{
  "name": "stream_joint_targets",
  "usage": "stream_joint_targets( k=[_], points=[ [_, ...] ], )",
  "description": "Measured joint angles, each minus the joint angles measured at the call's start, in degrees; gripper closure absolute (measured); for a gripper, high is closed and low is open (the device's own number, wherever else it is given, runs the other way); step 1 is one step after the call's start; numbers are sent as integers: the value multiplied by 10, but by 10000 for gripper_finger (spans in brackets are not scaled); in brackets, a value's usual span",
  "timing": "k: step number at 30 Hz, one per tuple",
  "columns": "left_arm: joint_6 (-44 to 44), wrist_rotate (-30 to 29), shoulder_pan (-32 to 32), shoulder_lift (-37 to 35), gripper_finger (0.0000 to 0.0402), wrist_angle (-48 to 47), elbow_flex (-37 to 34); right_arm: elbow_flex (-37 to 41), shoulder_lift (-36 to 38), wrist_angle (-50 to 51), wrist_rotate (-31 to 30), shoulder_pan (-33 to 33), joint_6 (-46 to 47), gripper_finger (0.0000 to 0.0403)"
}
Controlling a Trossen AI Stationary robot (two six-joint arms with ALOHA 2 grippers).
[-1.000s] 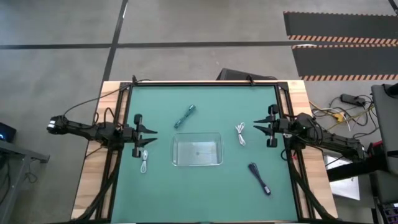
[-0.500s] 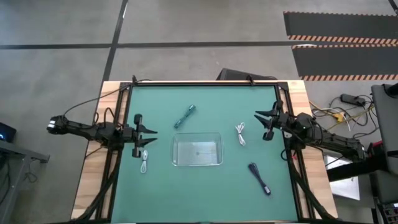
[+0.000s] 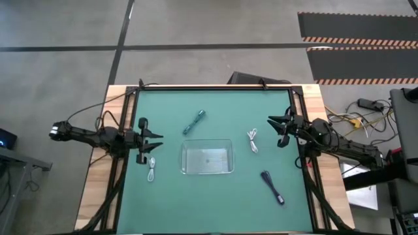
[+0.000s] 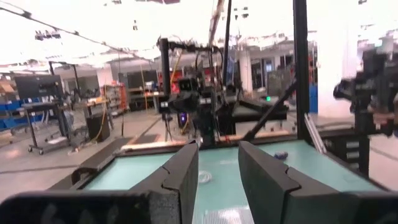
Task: Pick and place USB-C Cables
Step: Put the left white charger cable into the transparent bin
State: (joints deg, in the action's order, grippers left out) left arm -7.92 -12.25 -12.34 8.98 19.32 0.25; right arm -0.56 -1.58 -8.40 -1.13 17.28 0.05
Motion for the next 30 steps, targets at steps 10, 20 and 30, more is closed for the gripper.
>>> stream_joint_targets(
  k=[10, 20, 30],
  points=[
    [0, 0, 0, 0, 302, 31, 0, 0, 0, 0, 0, 0, 0, 335],
    [0, 0, 0, 0, 302, 30, 0, 0, 0, -2, 0, 0, -7, 335],
    [1, 0, 0, 0, 302, 30, 0, 0, 0, -21, 0, 0, -7, 335]
  ],
)
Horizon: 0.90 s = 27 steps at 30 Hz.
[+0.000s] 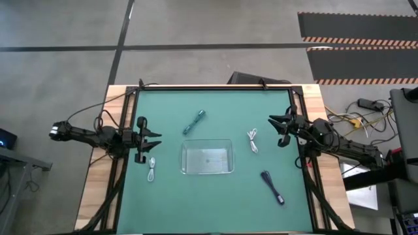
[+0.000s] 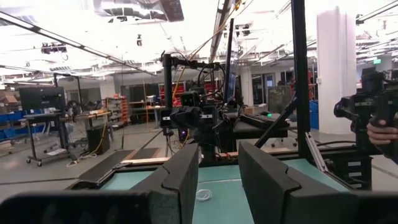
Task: Pick and place USB-C Cables
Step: Put the left white charger cable into the transparent bin
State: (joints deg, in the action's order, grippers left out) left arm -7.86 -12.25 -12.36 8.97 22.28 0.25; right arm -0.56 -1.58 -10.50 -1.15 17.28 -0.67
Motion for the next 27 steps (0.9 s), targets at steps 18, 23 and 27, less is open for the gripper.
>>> stream_joint_targets(
  k=[18, 23, 27],
  points=[
    [0, 0, 0, 1, 302, 30, 0, 0, 0, -38, 0, 0, 0, 335],
    [0, 0, 0, 1, 302, 30, 0, 0, 0, -37, 0, 0, 1, 335],
    [0, 0, 0, 1, 302, 30, 0, 0, 0, -35, 0, 0, 3, 335]
  ],
)
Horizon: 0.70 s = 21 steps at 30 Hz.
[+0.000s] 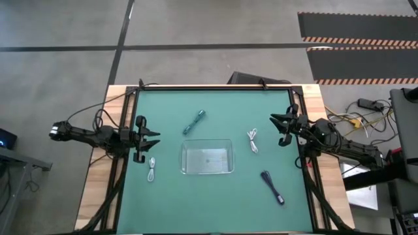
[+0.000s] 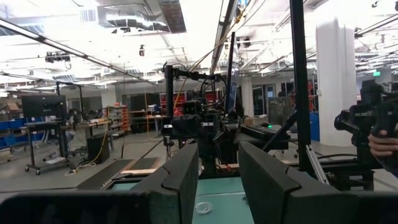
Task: Pick and place USB-C Cables
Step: Put the left white charger cable into the transparent bin
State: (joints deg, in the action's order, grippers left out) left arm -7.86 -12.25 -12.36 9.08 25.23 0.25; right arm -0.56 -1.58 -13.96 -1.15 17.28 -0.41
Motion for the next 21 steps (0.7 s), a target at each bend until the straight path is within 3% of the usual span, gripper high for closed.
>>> stream_joint_targets(
  k=[21],
  points=[
    [7, 0, 0, 0, 302, 29, 0, 0, 0, 0, 0, 0, -2, 335]
  ],
)
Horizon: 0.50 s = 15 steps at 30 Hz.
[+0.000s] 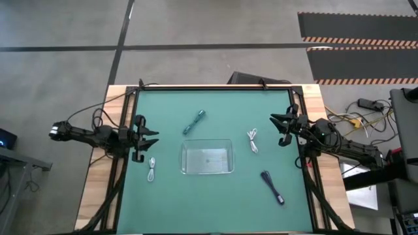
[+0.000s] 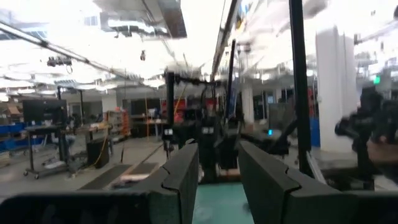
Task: Pick and place USB-C Cables
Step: Put the left white charger cable into the transparent bin
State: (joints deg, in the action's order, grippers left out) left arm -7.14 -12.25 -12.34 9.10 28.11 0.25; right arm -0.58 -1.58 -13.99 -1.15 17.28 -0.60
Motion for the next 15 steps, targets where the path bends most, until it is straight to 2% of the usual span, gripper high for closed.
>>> stream_joint_targets(
  k=[6, 11, 15],
  points=[
    [106, 0, 0, 3, 302, 44, 2, 0, 0, -4, 0, 0, -44, 335],
    [143, 0, 0, 18, 302, 50, 5, 0, 0, -17, 0, 0, -54, 335],
    [173, 0, 0, 36, 302, 96, 5, 0, 0, -18, 0, 0, -55, 335]
  ],
)
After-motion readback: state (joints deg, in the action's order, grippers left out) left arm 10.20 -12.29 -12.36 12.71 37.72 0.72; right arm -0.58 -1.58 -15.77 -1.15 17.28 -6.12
